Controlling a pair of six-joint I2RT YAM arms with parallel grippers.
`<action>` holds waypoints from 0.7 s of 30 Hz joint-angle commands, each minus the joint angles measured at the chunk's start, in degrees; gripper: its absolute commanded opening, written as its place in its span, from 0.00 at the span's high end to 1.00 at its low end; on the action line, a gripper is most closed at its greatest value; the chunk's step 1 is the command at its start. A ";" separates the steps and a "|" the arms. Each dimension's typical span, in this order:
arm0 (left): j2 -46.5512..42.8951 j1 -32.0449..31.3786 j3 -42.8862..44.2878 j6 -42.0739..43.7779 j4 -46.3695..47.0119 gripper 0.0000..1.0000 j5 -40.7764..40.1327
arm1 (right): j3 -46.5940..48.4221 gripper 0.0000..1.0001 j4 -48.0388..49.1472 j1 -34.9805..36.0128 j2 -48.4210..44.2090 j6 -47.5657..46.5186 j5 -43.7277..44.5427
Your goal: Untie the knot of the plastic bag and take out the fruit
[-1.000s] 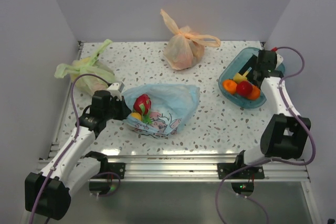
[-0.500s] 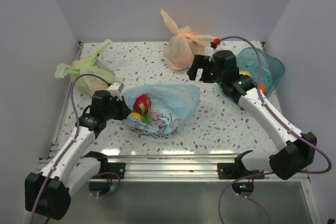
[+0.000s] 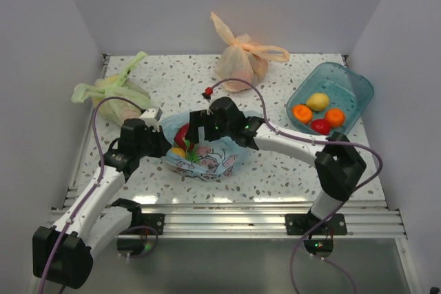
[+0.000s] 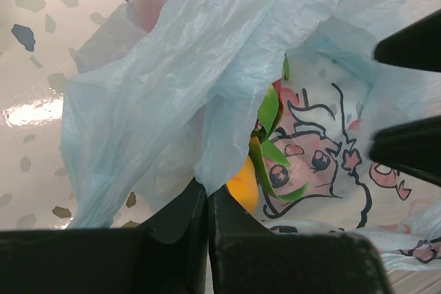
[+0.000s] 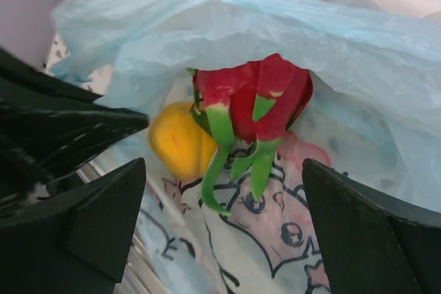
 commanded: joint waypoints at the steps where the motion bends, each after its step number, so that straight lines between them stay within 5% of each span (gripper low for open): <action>1: -0.14 0.42 1.15 0.66 2.47 0.94 -0.63 | 0.75 0.01 8.50 0.19 4.65 3.74 -1.54; 21: -0.23 0.42 0.88 0.84 3.35 0.94 1.74 | 5.23 0.02 23.73 0.98 21.18 5.59 0.12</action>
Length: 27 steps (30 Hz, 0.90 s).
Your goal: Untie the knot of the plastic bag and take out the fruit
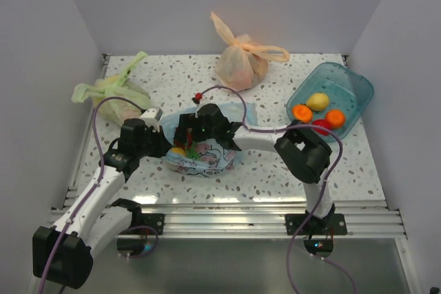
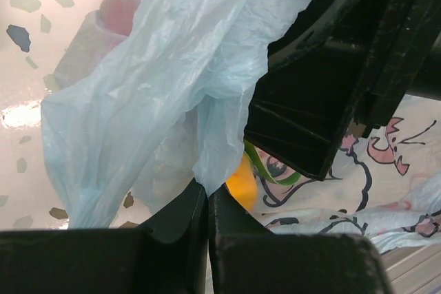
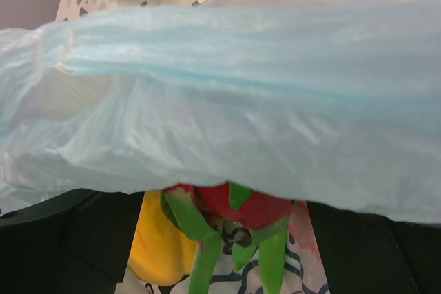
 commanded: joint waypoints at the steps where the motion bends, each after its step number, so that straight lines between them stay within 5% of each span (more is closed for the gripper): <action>1: -0.31 0.33 0.88 0.82 3.31 0.94 1.28 | 2.33 0.04 5.80 0.46 1.32 0.54 1.13; 5: -0.40 0.33 0.88 0.82 3.05 0.94 0.76 | 1.02 0.36 5.90 0.37 0.80 -0.25 2.27; 6: -0.40 0.42 0.97 0.82 3.13 0.94 0.67 | 0.49 0.51 5.73 0.37 0.36 -0.51 2.45; 12: -0.75 0.42 0.97 0.64 2.70 0.94 -0.56 | -3.38 0.83 3.36 0.37 -4.91 -4.46 2.80; 18: -0.84 0.33 1.06 0.55 2.69 0.94 -1.09 | -5.49 0.99 -1.48 0.46 -8.87 -9.30 3.59; 27: -0.58 0.42 0.97 0.64 2.52 0.94 -0.91 | -5.41 1.00 -10.88 0.37 -11.77 -14.48 7.19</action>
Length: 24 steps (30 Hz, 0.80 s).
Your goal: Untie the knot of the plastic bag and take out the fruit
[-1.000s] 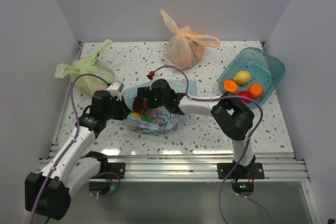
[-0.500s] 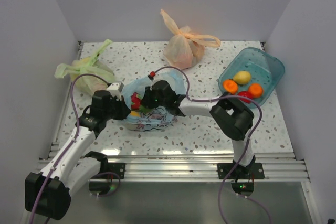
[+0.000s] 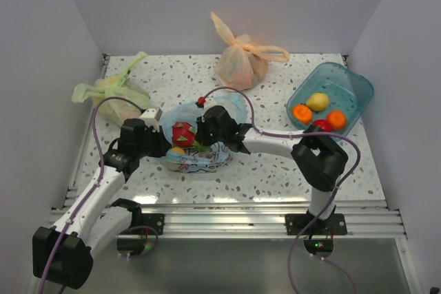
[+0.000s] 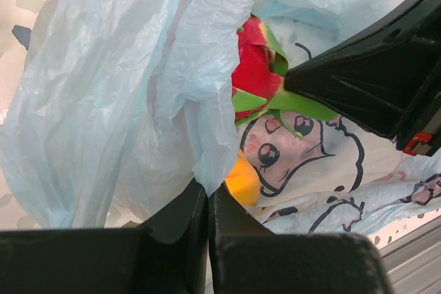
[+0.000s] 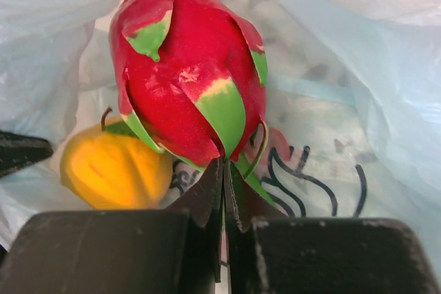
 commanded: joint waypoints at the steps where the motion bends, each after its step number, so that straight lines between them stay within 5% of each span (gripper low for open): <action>1: -0.47 0.42 0.97 0.66 2.63 0.94 -0.15 | 0.12 1.00 -6.14 0.13 -4.69 -5.78 2.91; 4: -0.12 0.42 0.97 0.66 2.80 0.94 0.64 | 1.18 0.82 -11.59 0.22 -5.49 -9.22 2.30; 6: 0.23 0.42 0.97 0.75 2.89 0.94 0.73 | 1.44 0.55 -12.56 0.22 -5.58 -11.50 0.99; 12: 0.41 0.42 0.88 0.84 2.98 0.94 1.00 | 5.13 0.44 -15.47 0.22 -1.37 -15.11 -1.39; 15: 0.41 0.42 0.97 0.75 2.81 0.94 0.91 | 5.84 0.53 -15.29 0.22 -0.39 -15.47 -1.22; 16: 0.41 0.42 0.88 0.84 2.89 0.94 0.91 | 5.58 0.69 -15.03 0.22 -0.74 -15.81 -1.22; 20: 0.32 0.42 0.97 0.75 2.80 0.94 0.73 | 5.22 1.00 -16.25 0.13 -4.51 -17.48 -0.78; 24: 0.06 0.42 0.97 0.75 2.72 0.94 0.29 | 5.49 1.00 -20.46 0.22 -9.78 -20.91 -2.35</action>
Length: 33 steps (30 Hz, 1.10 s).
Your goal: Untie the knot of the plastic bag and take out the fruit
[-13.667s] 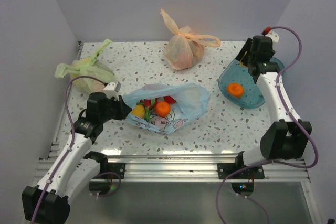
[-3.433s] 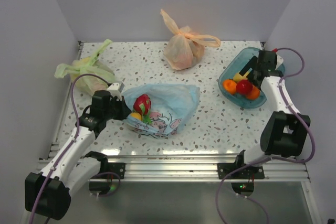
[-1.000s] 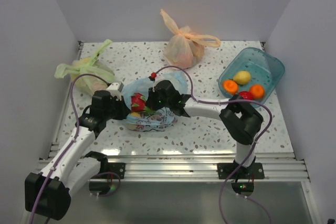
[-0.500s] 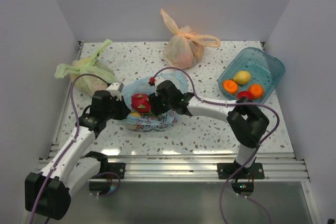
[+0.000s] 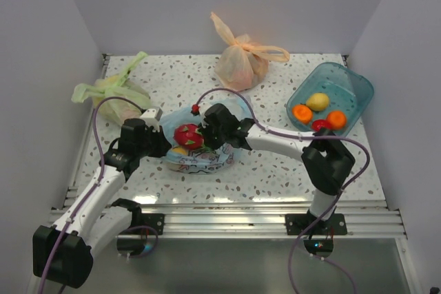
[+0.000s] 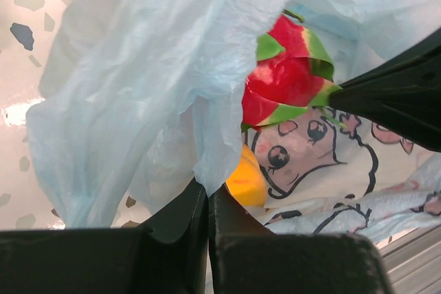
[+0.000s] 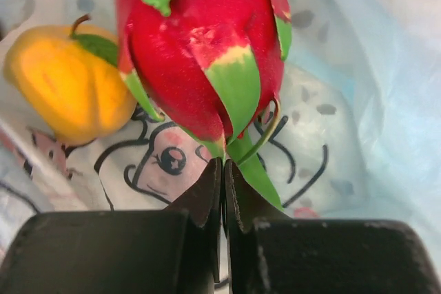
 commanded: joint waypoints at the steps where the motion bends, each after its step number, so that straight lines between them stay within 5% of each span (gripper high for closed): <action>1: -0.47 0.42 0.97 0.66 2.72 0.94 -0.03 | 1.79 1.00 -3.75 0.04 -8.02 -4.43 -2.20; 10: -0.38 0.42 1.15 0.31 1.93 0.94 -2.41 | 3.90 1.00 -10.44 0.04 -18.92 -8.39 -8.18; 17: 0.06 0.42 1.23 0.31 1.93 0.94 -2.23 | 6.89 1.00 -5.62 -0.92 -26.39 -6.46 -12.77; 27: -0.20 0.42 1.15 0.31 1.84 0.94 -1.88 | 7.94 1.00 1.17 -18.13 -33.08 -0.75 1.12; 33: -0.55 0.42 1.23 0.40 1.93 0.94 -1.71 | 7.68 1.00 -1.47 -32.02 -30.89 3.27 19.30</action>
